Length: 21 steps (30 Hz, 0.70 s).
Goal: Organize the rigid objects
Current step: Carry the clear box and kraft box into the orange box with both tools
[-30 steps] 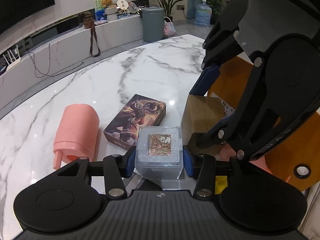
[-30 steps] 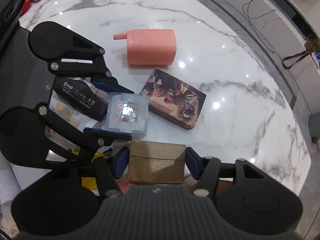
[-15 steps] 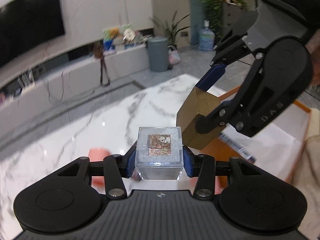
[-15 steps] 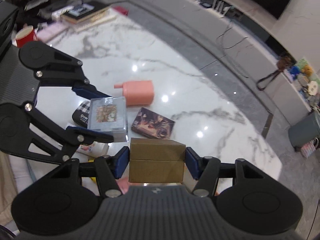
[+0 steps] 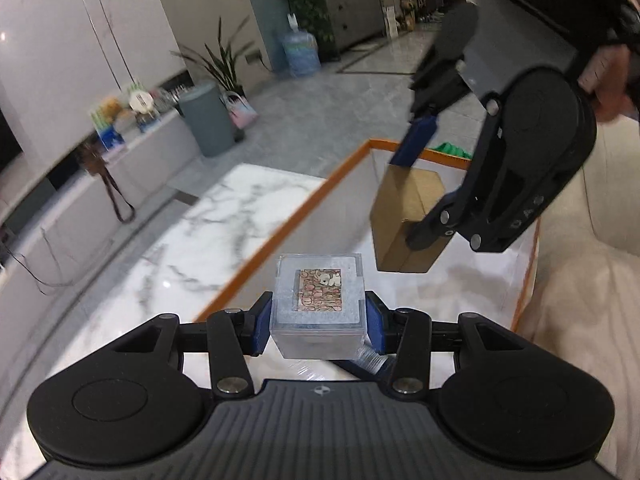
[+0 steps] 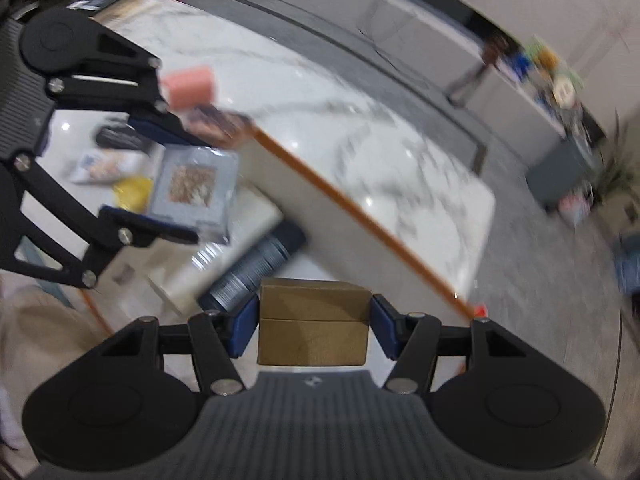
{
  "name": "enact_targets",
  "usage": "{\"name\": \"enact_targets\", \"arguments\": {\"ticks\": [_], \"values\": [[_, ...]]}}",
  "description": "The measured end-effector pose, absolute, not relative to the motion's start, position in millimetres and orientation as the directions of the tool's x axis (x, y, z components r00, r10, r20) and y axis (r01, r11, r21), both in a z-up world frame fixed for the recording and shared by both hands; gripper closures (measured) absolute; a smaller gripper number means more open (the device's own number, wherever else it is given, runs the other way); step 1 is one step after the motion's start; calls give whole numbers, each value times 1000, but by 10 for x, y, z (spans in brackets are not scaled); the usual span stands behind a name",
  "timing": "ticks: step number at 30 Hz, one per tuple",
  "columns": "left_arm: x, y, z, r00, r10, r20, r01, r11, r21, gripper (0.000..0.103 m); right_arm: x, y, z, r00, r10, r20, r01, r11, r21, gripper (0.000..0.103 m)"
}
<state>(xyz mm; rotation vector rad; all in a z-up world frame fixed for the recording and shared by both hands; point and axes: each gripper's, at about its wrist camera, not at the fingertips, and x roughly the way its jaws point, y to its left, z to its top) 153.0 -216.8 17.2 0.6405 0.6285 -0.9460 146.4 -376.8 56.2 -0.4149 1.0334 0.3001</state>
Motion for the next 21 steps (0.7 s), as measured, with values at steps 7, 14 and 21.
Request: {"name": "enact_targets", "arguments": {"ticks": [7,14,21], "values": [[1911,-2566,-260,364,-491,-791,909,374,186,50,1764,-4108,113,457,69,-887,-377,918,-123,43],[2201,-2834,-572,354,-442,-824,903,392,177,50,2105,-4404,-167,430,34,-902,-181,982,-49,43],[2286,-2911,-677,310,-427,-849,926,336,169,50,2278,-4487,-190,477,58,-877,-40,998,45,43]]}}
